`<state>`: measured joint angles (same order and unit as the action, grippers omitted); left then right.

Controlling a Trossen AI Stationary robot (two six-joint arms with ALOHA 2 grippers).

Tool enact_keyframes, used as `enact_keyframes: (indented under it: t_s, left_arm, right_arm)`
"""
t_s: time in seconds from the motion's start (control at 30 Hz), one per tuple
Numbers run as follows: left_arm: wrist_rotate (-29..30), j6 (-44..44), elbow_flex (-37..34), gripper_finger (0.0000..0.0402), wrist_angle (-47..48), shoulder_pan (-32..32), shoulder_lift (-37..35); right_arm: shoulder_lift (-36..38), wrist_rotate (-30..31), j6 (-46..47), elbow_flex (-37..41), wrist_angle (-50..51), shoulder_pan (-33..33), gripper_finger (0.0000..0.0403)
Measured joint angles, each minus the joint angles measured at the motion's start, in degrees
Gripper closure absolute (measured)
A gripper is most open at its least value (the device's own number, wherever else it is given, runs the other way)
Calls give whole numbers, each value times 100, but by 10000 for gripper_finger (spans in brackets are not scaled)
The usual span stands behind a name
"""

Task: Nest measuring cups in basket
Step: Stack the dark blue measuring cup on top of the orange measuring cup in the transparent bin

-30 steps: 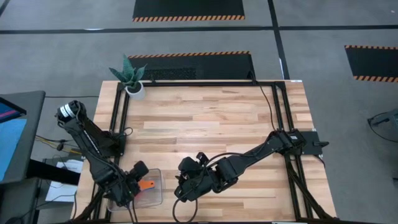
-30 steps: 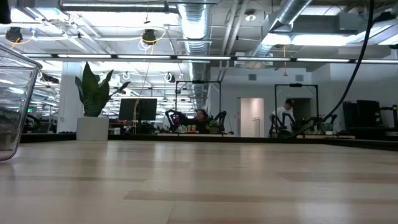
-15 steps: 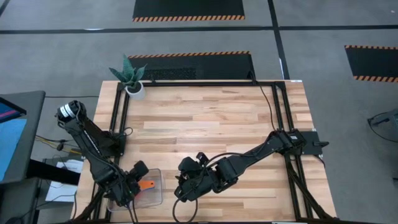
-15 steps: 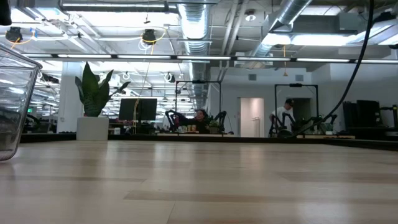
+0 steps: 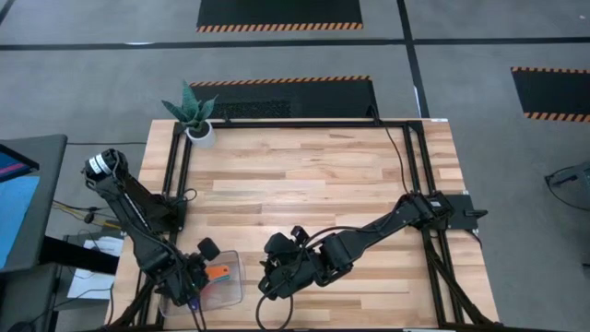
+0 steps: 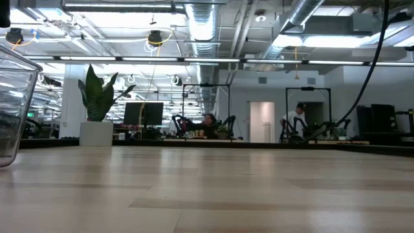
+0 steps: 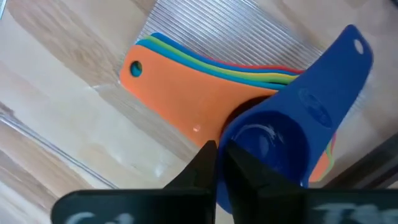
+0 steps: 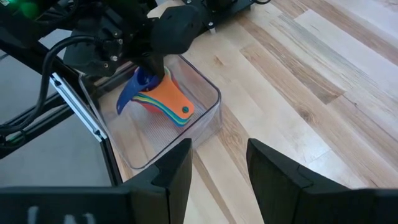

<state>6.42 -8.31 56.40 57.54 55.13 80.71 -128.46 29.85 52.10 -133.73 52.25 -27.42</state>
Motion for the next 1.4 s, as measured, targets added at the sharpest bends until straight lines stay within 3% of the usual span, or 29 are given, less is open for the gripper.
enact_keyframes:
  t_s: [0.43,0.7,0.8,1.03,1.27,1.4]
  left_arm:
    - [-214,-598,380,401,397,-2,-2]
    - [89,-1897,1018,401,982,-9,-2]
    - [181,-3249,1385,401,1087,-13,-4]
    - [189,-7783,1449,401,1153,91,-4]
    - [194,-10902,1447,401,837,573,-4]
    - [173,-12197,1447,401,851,963,184]
  right_arm:
    - [0,0,-4,0,36,0,226]
    - [0,0,-7,0,89,0,226]
    - [0,0,-5,0,152,9,226]
    - [0,-2,-70,-2,439,103,226]
    - [0,-131,-821,-2,873,217,226]
    - [0,-149,-1331,-2,960,210,226]
